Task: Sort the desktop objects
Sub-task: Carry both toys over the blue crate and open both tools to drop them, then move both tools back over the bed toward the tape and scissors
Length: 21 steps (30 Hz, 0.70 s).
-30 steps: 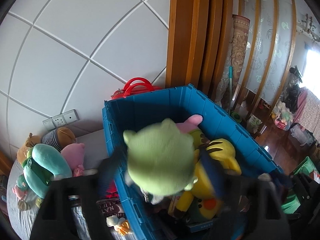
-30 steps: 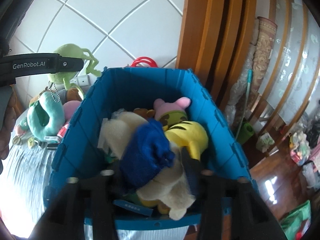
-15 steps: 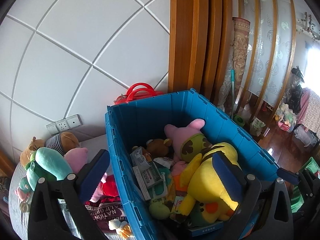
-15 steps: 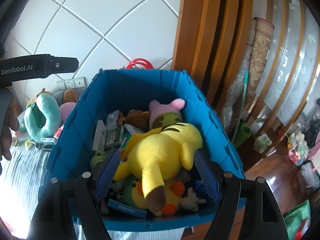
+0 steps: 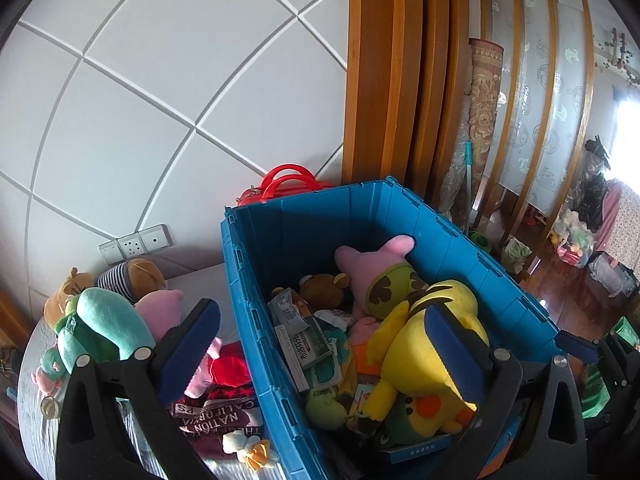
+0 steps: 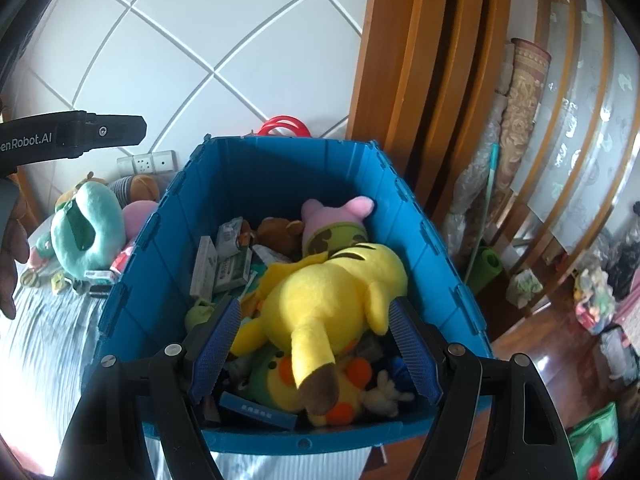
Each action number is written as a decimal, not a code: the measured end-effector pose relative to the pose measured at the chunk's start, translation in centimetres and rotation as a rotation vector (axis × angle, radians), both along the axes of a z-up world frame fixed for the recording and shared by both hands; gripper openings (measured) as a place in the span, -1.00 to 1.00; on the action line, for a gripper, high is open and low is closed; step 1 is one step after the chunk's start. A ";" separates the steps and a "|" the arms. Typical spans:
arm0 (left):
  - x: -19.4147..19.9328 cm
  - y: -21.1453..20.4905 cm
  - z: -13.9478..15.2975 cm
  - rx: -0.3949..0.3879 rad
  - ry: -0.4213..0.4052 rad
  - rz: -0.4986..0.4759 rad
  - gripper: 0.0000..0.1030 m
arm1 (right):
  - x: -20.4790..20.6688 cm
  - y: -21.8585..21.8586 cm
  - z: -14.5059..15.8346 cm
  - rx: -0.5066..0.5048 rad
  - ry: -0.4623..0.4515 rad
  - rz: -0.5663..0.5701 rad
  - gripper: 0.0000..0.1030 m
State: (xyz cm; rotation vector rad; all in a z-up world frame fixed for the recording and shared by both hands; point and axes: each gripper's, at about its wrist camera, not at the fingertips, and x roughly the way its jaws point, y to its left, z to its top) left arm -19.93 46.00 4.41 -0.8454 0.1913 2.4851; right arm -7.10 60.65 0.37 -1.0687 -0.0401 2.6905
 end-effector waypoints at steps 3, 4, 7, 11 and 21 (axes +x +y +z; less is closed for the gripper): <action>0.3 -0.9 -0.2 0.004 -0.003 0.012 1.00 | 0.1 -0.4 0.0 0.000 0.002 0.005 0.49; 0.3 -1.4 -0.3 0.005 -0.005 0.019 1.00 | 0.1 -0.7 0.1 0.000 0.003 0.012 0.49; 0.3 -3.1 -1.2 0.002 -0.021 0.046 1.00 | -0.2 -1.9 0.1 0.000 0.005 0.036 0.50; 0.1 -6.4 -2.8 -0.016 -0.045 0.091 1.00 | -0.9 -4.1 0.2 -0.001 0.013 0.077 0.55; -3.2 -22.2 -9.5 -0.027 -0.136 0.277 1.00 | -4.9 -15.2 -0.7 0.014 -0.005 0.218 0.63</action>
